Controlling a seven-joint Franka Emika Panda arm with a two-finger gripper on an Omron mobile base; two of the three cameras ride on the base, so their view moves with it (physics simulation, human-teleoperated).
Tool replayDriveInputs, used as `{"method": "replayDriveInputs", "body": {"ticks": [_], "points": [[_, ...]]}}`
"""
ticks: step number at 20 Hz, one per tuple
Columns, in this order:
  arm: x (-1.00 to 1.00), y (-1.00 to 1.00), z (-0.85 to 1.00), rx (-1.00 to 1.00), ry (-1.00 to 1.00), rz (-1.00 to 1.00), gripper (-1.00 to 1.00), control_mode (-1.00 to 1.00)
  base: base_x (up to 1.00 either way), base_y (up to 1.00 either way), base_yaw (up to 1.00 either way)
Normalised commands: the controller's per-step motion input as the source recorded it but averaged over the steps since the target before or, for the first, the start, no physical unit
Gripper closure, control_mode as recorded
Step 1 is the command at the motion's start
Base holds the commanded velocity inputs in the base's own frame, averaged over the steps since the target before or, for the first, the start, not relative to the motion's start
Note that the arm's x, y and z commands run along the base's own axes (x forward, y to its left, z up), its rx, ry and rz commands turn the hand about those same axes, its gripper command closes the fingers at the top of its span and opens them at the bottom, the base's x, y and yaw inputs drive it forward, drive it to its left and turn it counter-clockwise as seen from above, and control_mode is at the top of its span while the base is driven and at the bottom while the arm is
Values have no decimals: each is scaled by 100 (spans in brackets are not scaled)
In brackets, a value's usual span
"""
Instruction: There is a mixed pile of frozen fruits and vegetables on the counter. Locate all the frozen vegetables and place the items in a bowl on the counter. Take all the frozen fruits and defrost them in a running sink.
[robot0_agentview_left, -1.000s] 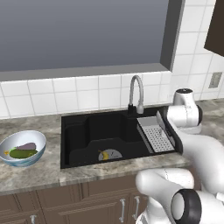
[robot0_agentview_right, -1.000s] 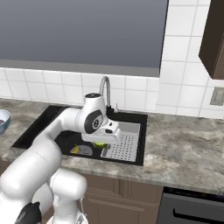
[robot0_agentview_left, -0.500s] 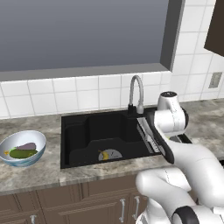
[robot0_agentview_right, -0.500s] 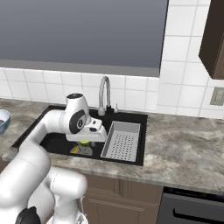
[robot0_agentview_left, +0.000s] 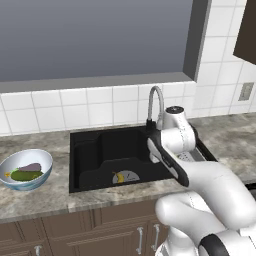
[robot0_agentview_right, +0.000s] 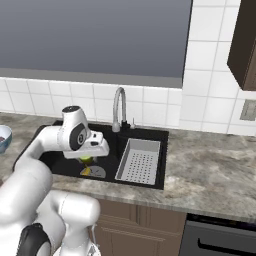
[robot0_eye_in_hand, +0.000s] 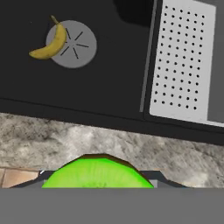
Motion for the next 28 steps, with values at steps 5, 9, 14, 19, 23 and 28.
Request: {"method": "replayDriveInputs", "body": {"ticks": [5, 9, 14, 19, 23, 28], "points": [[36, 42, 0, 2, 0, 12, 100, -100, 0, 0, 0], [35, 34, 1, 2, 0, 11, 100, -100, 0, 0, 0], [45, 28, 0, 4, 3, 11, 100, -100, 0, 0, 0], [36, 17, 0, 2, 1, 8, 100, -100, 0, 0, 0], [36, 13, -4, 0, 0, 5, 100, -100, 0, 0, 0], [30, 13, -10, 0, 0, 3, 100, -100, 0, 0, 0]]}}
